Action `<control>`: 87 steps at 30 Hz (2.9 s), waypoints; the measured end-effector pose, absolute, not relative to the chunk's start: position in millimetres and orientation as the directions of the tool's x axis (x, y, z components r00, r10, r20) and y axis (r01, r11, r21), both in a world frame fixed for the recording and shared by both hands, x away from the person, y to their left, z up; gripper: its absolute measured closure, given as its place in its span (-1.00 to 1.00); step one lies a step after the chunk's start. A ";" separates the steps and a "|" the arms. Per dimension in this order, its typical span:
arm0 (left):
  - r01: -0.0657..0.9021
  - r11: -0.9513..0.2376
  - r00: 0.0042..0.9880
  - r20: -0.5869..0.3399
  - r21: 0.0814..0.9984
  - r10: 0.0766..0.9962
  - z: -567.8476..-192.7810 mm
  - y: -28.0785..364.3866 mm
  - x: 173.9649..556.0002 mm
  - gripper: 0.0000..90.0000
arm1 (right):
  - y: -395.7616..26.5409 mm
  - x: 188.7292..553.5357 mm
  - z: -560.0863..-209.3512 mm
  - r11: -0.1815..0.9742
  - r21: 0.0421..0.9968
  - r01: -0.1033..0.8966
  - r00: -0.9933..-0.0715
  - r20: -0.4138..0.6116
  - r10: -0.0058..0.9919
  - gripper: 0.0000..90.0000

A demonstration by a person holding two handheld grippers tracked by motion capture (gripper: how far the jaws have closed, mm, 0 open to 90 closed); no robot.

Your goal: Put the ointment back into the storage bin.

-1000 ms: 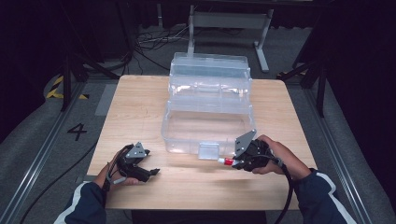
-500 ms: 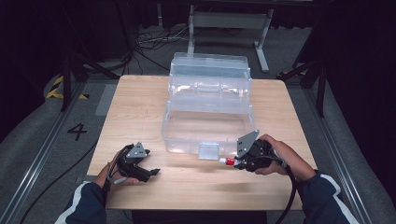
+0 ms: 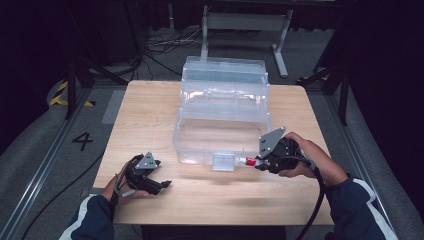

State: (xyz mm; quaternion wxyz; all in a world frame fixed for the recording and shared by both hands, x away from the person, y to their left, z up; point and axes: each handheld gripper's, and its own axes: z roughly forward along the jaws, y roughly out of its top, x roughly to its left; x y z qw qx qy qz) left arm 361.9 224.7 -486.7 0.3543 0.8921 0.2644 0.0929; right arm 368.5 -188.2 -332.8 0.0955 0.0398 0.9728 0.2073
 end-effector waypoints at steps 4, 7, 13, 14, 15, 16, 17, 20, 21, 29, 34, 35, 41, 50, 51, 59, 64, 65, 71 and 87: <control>0.405 -0.611 0.843 -0.019 0.680 0.537 -486.5 224.8 361.9 -0.67 | -187.9 374.6 -318.9 0.902 0.429 0.049 -0.969 -0.200 0.147 0.57; 0.406 -0.610 0.843 -0.020 0.680 0.538 -486.6 224.8 361.9 -0.67 | -185.4 380.3 -310.1 0.909 0.415 0.042 -0.966 -0.214 0.142 0.57; 0.406 -0.610 0.843 -0.020 0.680 0.538 -486.6 224.8 361.9 -0.67 | -176.3 392.4 -302.1 0.920 0.390 0.038 -0.968 -0.215 0.131 0.57; 0.406 -0.609 0.843 -0.021 0.681 0.538 -486.7 224.7 361.9 -0.67 | -174.9 394.3 -301.4 0.920 0.390 0.035 -0.968 -0.216 0.128 0.57; 0.405 -0.609 0.843 -0.020 0.681 0.538 -486.7 224.7 361.9 -0.67 | -173.4 396.4 -300.9 0.921 0.388 0.032 -0.968 -0.218 0.126 0.57; 0.405 -0.610 0.843 -0.020 0.681 0.538 -486.7 224.7 361.9 -0.67 | -171.6 398.1 -300.4 0.923 0.384 0.032 -0.969 -0.215 0.124 0.57; 0.406 -0.610 0.843 -0.020 0.680 0.538 -486.6 224.8 361.9 -0.67 | -169.6 400.9 -299.6 0.924 0.382 0.035 -0.968 -0.216 0.126 0.57; 0.405 -0.609 0.843 -0.020 0.681 0.538 -486.7 224.7 361.9 -0.67 | -164.3 408.0 -299.8 0.927 0.372 0.040 -0.969 -0.212 0.127 0.57; 0.406 -0.610 0.843 -0.020 0.680 0.538 -486.6 224.8 361.9 -0.67 | -162.2 410.7 -300.6 0.929 0.366 0.047 -0.968 -0.214 0.134 0.57; 0.406 -0.609 0.843 -0.022 0.681 0.538 -486.7 224.7 361.8 -0.67 | -148.4 434.4 -312.9 0.943 0.324 0.072 -0.973 -0.184 0.138 0.57; 0.406 -0.609 0.843 -0.021 0.681 0.538 -486.7 224.7 361.8 -0.67 | -141.8 447.9 -324.8 0.954 0.290 0.083 -0.975 -0.173 0.137 0.57; 0.406 -0.609 0.843 -0.021 0.681 0.538 -486.7 224.7 361.8 -0.67 | -141.8 447.9 -324.8 0.954 0.290 0.083 -0.975 -0.173 0.137 0.57; 0.405 -0.609 0.843 -0.020 0.682 0.538 -486.7 224.7 361.9 -0.67 | -141.0 461.3 -339.8 0.954 0.280 0.108 -0.976 -0.151 0.155 0.57; 0.405 -0.609 0.843 -0.020 0.681 0.538 -486.7 224.8 361.9 -0.67 | -143.6 467.4 -357.8 0.964 0.245 0.104 -0.983 -0.121 0.137 0.57; 0.407 -0.609 0.843 -0.022 0.681 0.538 -486.7 224.7 361.8 -0.67 | -144.2 467.3 -360.0 0.963 0.245 0.110 -0.983 -0.115 0.142 0.57; 0.405 -0.609 0.843 -0.020 0.681 0.538 -486.7 224.7 361.9 -0.67 | -143.4 467.3 -373.3 0.972 0.207 0.108 -0.986 -0.103 0.131 0.57; 0.405 -0.610 0.843 -0.019 0.681 0.538 -486.6 224.7 361.9 -0.67 | -142.3 468.1 -379.2 0.975 0.191 0.113 -0.986 -0.100 0.134 0.57; 0.405 -0.610 0.843 -0.019 0.680 0.538 -486.6 224.7 361.9 -0.67 | -141.4 468.3 -382.0 0.976 0.187 0.110 -0.987 -0.099 0.130 0.57; 0.408 -0.607 0.841 -0.021 0.682 0.541 -486.8 224.3 362.0 -0.68 | -134.9 469.6 -391.7 0.982 0.160 0.102 -0.988 -0.100 0.119 0.57; 0.408 -0.607 0.841 -0.022 0.683 0.540 -486.9 224.3 362.0 -0.68 | -134.9 473.0 -395.5 0.981 0.157 0.112 -0.988 -0.092 0.127 0.52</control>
